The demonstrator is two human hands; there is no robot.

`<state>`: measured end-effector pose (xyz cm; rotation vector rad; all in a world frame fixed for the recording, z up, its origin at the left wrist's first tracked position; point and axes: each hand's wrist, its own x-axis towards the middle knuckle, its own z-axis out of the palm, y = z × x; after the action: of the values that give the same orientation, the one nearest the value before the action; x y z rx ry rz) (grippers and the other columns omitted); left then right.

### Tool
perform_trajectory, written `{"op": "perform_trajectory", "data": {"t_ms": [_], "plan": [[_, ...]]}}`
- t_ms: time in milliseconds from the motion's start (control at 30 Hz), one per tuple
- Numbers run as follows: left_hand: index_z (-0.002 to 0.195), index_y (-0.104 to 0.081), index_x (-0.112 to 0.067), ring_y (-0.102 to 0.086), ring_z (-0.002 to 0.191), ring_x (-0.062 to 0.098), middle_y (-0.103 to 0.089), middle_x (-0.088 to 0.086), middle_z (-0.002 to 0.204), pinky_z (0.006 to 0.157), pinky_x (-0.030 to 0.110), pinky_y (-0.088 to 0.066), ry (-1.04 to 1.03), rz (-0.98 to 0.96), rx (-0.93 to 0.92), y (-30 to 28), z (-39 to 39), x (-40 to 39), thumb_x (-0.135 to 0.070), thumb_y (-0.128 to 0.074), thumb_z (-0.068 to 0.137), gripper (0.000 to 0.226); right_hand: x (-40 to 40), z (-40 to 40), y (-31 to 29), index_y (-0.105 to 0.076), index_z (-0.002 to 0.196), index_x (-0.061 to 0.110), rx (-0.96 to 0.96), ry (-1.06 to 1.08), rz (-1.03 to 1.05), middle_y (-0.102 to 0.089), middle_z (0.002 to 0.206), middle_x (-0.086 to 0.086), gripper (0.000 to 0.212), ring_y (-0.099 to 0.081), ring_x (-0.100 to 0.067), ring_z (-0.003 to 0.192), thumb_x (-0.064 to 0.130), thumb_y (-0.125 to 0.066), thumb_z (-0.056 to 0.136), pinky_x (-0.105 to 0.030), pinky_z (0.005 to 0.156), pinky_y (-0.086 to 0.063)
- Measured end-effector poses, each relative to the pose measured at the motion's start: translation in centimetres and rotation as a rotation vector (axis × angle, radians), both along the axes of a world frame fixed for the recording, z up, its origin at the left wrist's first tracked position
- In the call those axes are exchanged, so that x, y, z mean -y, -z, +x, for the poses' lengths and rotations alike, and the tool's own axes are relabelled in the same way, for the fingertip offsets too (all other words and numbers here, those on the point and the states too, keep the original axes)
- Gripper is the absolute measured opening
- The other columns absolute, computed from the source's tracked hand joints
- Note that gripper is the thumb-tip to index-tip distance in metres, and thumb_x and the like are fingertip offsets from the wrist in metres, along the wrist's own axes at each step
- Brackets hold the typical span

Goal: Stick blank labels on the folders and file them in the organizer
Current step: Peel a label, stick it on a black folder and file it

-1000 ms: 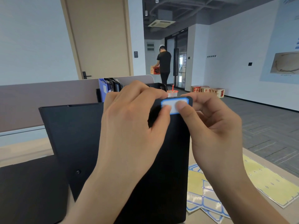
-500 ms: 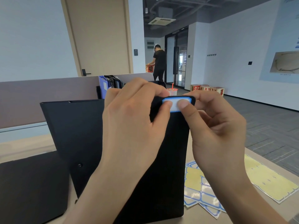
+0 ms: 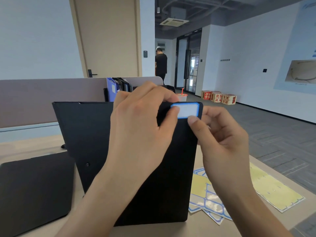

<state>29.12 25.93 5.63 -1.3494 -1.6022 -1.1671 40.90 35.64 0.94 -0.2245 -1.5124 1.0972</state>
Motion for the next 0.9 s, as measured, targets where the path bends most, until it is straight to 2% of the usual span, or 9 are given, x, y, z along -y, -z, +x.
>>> {"op": "perform_trajectory", "data": {"t_ms": [67,133,233,400,533,633,700,767,900], "plan": [[0.104,-0.071,-0.025,-0.056,0.091,0.002,-0.069,-0.015,0.1,0.087,0.022,-0.035,-0.016,-0.022,-0.012,-0.1,-0.1,0.1,-0.026,-0.071,0.091,0.013,0.6,0.3,0.8,-0.071,0.111,0.018,0.052,-0.103,-0.048,-0.078,0.092,-0.004,0.019,-0.075,-0.03,0.085,0.004,-0.068,0.098,-0.048,0.073,-0.063],[0.107,-0.071,-0.025,-0.055,0.094,0.002,-0.069,-0.014,0.102,0.087,0.022,-0.036,-0.03,-0.039,-0.022,-0.1,-0.2,0.3,-0.026,-0.07,0.091,0.015,1.0,0.3,2.1,-0.069,0.117,0.013,0.117,-0.183,-0.11,-0.081,0.104,0.001,0.025,-0.077,-0.016,0.1,-0.001,-0.066,0.098,-0.027,0.082,-0.061],[0.113,-0.07,-0.026,-0.054,0.1,0.003,-0.069,-0.012,0.108,0.091,0.025,-0.037,-0.064,-0.086,-0.048,-0.2,0.0,0.8,-0.026,-0.071,0.09,0.023,1.5,0.1,3.5,-0.068,0.12,0.016,0.171,-0.194,-0.161,-0.08,0.111,0.004,0.023,-0.075,-0.013,0.107,0.003,-0.064,0.101,-0.026,0.087,-0.059],[0.132,-0.061,-0.024,-0.051,0.128,0.017,-0.062,-0.002,0.132,0.114,0.04,-0.029,-0.245,-0.135,-0.088,0.0,0.0,2.9,-0.03,-0.075,0.087,0.047,2.4,0.1,3.6,-0.066,0.119,0.021,0.167,-0.167,-0.137,-0.077,0.113,0.006,0.021,-0.072,-0.012,0.11,0.007,-0.062,0.104,-0.027,0.093,-0.059],[0.148,-0.043,-0.021,-0.026,0.149,0.022,-0.034,0.004,0.158,0.121,0.046,-0.03,-0.34,-0.027,0.129,1.0,-0.3,5.7,-0.031,-0.075,0.09,0.067,2.7,0.2,3.7,-0.065,0.116,0.026,0.203,-0.098,-0.106,-0.075,0.112,0.013,0.018,-0.07,-0.005,0.108,0.013,-0.062,0.105,-0.018,0.09,-0.056],[0.155,-0.029,-0.024,-0.019,0.152,0.02,-0.022,0.001,0.163,0.122,0.032,-0.019,-0.439,0.025,0.35,2.1,-0.1,7.9,-0.034,-0.073,0.091,0.078,3.1,0.3,3.8,-0.064,0.116,0.027,0.216,-0.072,-0.112,-0.074,0.113,0.014,0.015,-0.068,-0.001,0.107,0.017,-0.062,0.105,-0.012,0.087,-0.054],[0.156,-0.023,-0.026,-0.025,0.15,0.018,-0.023,-0.002,0.163,0.115,0.026,-0.02,-0.425,0.001,0.534,3.1,-0.2,8.7,-0.035,-0.074,0.091,0.083,3.3,0.4,3.8,-0.063,0.119,0.023,0.222,-0.067,-0.123,-0.073,0.114,0.014,0.015,-0.067,0.004,0.104,0.018,-0.061,0.106,-0.007,0.083,-0.051],[0.155,-0.025,-0.028,-0.038,0.143,0.019,-0.031,-0.004,0.158,0.117,0.034,-0.032,-0.351,-0.014,0.681,4.2,-0.5,9.3,-0.035,-0.075,0.089,0.083,3.4,0.4,3.9,-0.063,0.121,0.019,0.243,-0.058,-0.139,-0.072,0.112,0.013,0.015,-0.065,0.01,0.098,0.019,-0.061,0.106,-0.003,0.078,-0.049],[0.153,-0.031,-0.03,-0.046,0.137,0.016,-0.043,-0.007,0.152,0.113,0.036,-0.037,-0.279,-0.062,0.776,6.8,-0.4,9.8,-0.031,-0.077,0.089,0.079,3.4,0.5,5.0,-0.062,0.12,0.021,0.322,-0.041,-0.157,-0.07,0.111,0.018,0.014,-0.064,0.007,0.101,0.021,-0.06,0.106,-0.009,0.079,-0.047]]}}
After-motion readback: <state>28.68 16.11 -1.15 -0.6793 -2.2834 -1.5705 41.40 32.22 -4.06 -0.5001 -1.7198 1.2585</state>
